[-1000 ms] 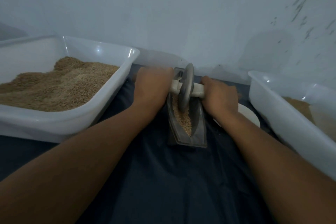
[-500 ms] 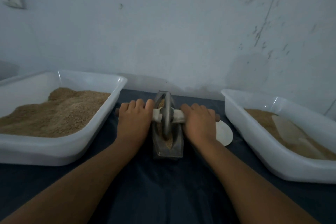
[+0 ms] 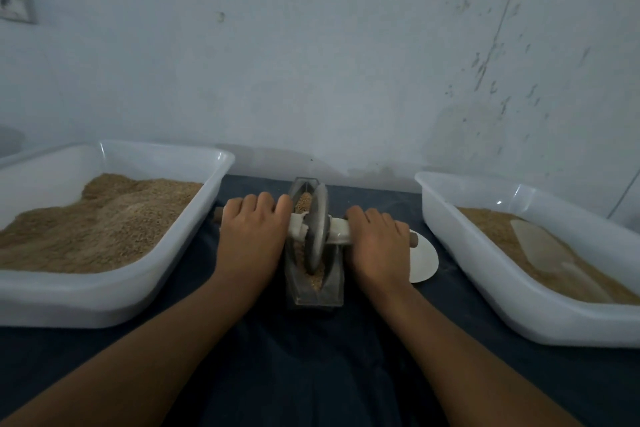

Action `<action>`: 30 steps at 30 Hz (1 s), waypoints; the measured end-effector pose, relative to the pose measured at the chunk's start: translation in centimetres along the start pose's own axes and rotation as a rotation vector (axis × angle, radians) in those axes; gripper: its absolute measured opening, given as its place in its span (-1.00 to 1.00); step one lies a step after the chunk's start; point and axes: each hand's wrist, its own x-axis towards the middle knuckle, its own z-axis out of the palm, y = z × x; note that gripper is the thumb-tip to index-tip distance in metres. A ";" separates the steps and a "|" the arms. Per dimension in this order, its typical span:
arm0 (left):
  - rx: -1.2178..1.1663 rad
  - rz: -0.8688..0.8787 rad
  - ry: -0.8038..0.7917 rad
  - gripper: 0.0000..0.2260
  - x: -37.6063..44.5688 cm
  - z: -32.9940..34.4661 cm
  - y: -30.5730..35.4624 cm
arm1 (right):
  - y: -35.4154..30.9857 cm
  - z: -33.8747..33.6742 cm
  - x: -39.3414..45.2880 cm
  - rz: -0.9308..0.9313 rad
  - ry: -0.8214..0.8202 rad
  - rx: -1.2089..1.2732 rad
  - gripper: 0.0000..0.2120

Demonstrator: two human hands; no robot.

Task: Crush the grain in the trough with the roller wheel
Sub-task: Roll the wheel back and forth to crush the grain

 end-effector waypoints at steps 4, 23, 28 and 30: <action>0.008 -0.009 -0.019 -0.80 0.2 0.5 0.0 | 0.1 0.2 0.6 0.006 -0.020 -0.019 -0.90; 0.017 0.029 -0.002 -0.95 3.8 4.6 -1.0 | 1.3 1.9 7.1 -0.053 -0.355 -0.036 -0.67; 0.081 0.021 0.014 -0.91 4.6 5.5 -1.1 | 1.3 2.2 8.7 -0.003 -0.438 -0.023 -0.72; 0.087 0.027 0.017 -0.90 4.7 5.7 -1.1 | 1.3 2.4 8.9 0.001 -0.431 -0.017 -0.72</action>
